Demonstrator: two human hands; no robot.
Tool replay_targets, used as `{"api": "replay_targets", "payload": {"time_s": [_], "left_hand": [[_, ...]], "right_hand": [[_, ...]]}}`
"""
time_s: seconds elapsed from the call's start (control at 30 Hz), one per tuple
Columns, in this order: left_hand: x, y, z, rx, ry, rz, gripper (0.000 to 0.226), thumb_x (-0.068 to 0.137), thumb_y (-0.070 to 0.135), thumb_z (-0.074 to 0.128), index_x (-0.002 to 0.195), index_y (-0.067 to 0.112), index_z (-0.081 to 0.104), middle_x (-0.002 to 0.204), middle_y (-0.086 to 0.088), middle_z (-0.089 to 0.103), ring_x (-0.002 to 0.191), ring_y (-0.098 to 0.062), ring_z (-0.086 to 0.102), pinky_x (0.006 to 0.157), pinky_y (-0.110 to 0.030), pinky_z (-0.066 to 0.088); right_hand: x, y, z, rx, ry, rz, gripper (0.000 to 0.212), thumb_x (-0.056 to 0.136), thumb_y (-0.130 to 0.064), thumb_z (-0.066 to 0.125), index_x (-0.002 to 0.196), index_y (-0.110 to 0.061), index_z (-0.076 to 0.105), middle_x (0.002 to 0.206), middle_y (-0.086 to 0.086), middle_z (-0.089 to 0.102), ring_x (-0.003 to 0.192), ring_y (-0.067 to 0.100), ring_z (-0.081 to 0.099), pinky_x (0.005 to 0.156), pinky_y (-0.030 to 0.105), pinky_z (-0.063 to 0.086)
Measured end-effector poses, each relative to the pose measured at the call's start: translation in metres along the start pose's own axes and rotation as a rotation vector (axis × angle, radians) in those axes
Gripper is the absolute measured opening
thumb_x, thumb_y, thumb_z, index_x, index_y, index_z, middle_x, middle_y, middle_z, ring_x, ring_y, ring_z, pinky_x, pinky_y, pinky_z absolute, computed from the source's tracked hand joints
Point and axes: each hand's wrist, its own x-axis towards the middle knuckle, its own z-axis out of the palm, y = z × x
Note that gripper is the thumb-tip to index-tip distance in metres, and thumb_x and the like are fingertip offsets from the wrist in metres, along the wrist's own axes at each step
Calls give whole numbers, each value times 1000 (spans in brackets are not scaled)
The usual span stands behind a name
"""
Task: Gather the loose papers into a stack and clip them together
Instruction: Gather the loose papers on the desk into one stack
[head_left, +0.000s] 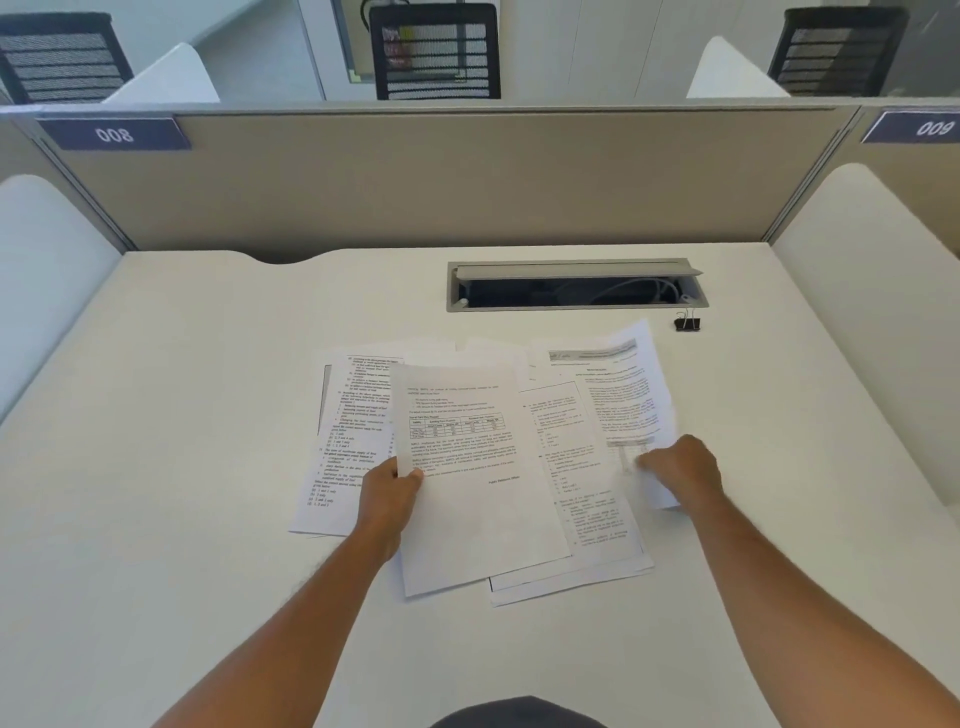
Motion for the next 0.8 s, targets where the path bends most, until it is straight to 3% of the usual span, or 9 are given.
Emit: {"api": "replay_targets", "payload": {"time_s": [0.07, 0.13, 0.3, 0.47, 0.57, 0.63, 0.73, 0.8], "left_hand": [[0, 0, -1, 1, -4, -10, 26, 99, 7, 56, 119, 14, 70, 109, 0, 74, 99, -24, 70, 85, -38, 57], [0, 0, -1, 4, -4, -20, 27, 98, 7, 56, 120, 14, 70, 110, 1, 74, 100, -24, 70, 89, -40, 58], [0, 0, 1, 33, 12, -20, 25, 97, 7, 58, 116, 15, 72, 107, 2, 75, 99, -23, 70, 87, -37, 58], [-1, 2, 2, 39, 7, -25, 23, 96, 6, 58, 111, 17, 72, 104, 4, 75, 96, -21, 71, 80, -33, 58], [-2, 3, 2, 42, 12, -15, 21, 97, 8, 58, 108, 19, 71, 102, 5, 74, 94, -19, 71, 73, -29, 56], [-3, 3, 3, 46, 6, -23, 19, 98, 9, 57, 104, 21, 70, 103, 4, 74, 95, -20, 71, 79, -33, 58], [-3, 3, 4, 30, -10, -41, 18, 99, 12, 56, 101, 23, 70, 105, 2, 75, 98, -23, 71, 90, -43, 58], [-4, 4, 5, 17, -15, -35, 18, 100, 14, 54, 101, 25, 69, 104, 4, 74, 98, -21, 71, 90, -42, 58]], "right_hand": [[-4, -6, -11, 64, 21, -78, 16, 79, -14, 66, 92, -6, 61, 106, 16, 71, 85, 33, 61, 74, 31, 49], [-11, -21, -27, 36, 69, -161, 5, 80, -9, 59, 84, -7, 61, 100, 16, 70, 81, 33, 61, 69, 30, 46], [-53, -76, -83, -38, 271, -438, 10, 84, -6, 52, 83, -5, 63, 89, 16, 67, 78, 36, 55, 68, 34, 41], [-92, -103, -126, 349, 391, -589, 19, 87, -17, 59, 100, -10, 71, 91, 5, 68, 83, 28, 59, 75, 34, 48], [-89, -105, -117, 678, 219, -516, 13, 83, -18, 65, 93, -16, 72, 91, 2, 70, 77, 20, 61, 71, 30, 49], [-81, -97, -93, 784, 38, -411, 2, 83, -15, 67, 82, -16, 68, 88, 2, 70, 73, 19, 62, 68, 31, 49], [-71, -70, -39, 767, -216, -232, 12, 90, -7, 66, 82, -16, 66, 90, 4, 71, 72, 19, 63, 67, 30, 48], [-69, -47, -4, 667, -315, -125, 10, 90, -7, 66, 86, -16, 67, 93, 6, 72, 79, 24, 67, 71, 34, 49]]}}
